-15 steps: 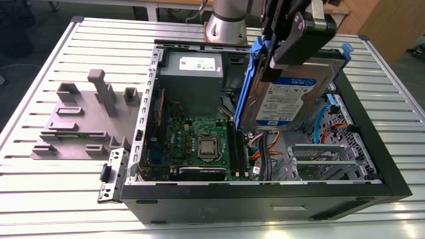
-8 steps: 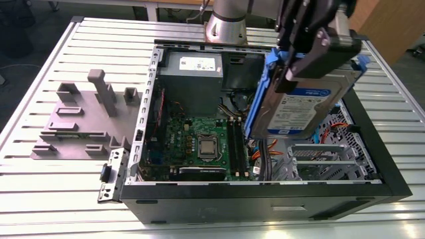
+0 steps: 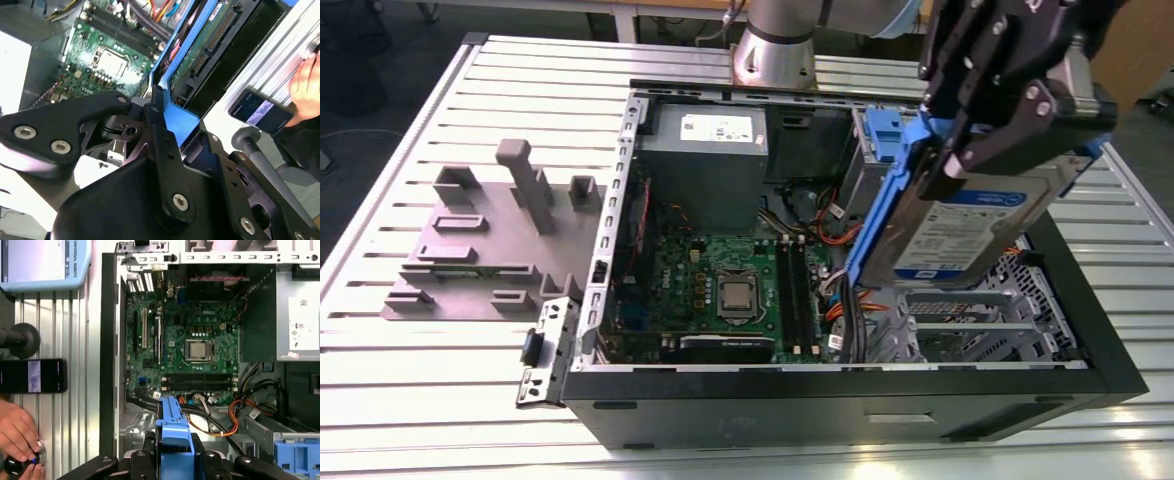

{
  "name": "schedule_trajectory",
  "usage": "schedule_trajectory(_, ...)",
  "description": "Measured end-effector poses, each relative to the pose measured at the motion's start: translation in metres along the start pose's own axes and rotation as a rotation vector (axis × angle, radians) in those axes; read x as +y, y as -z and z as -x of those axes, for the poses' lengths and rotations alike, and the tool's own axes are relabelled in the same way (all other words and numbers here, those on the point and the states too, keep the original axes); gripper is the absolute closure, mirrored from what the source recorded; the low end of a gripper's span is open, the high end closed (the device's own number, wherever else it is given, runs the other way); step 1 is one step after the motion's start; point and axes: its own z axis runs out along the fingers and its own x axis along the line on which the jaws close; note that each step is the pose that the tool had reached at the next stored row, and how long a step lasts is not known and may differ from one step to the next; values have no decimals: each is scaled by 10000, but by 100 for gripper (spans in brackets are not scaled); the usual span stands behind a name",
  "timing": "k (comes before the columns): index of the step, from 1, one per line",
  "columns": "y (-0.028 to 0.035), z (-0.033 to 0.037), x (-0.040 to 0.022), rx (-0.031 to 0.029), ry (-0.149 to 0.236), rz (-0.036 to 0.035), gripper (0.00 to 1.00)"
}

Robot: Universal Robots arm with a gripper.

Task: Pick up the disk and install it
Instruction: 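Insert the disk into the insertion slot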

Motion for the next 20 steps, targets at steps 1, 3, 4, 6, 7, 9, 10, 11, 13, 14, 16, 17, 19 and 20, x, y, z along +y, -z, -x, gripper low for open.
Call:
schedule_trajectory(1, -4, -4, -35, 0, 0, 0, 64)
schedule_trajectory(3, -12, -15, -107, -1, 0, 0, 64)
schedule_trajectory(4, -16, -21, -142, 0, 0, 0, 64)
schedule_trajectory(6, -25, -33, -205, -1, 0, 0, 64)
schedule_trajectory(7, -30, -39, -232, -1, -1, 0, 64)
schedule_trajectory(9, -37, -48, -289, 0, 0, 0, 64)
schedule_trajectory(10, -41, -50, -316, -2, 0, 0, 64)
schedule_trajectory(11, -44, -51, -332, -3, 0, 0, 64)
schedule_trajectory(13, -50, -57, -340, -2, -1, 0, 64)
schedule_trajectory(14, -53, -61, -341, -1, -2, -5, 64)
schedule_trajectory(16, -60, -69, -349, -1, 0, -14, 64)
schedule_trajectory(17, -62, -71, -364, -2, -1, -14, 64)
schedule_trajectory(19, -66, -73, -403, -1, -1, -15, 64)
schedule_trajectory(20, -69, -74, -425, -2, -1, -15, 64)
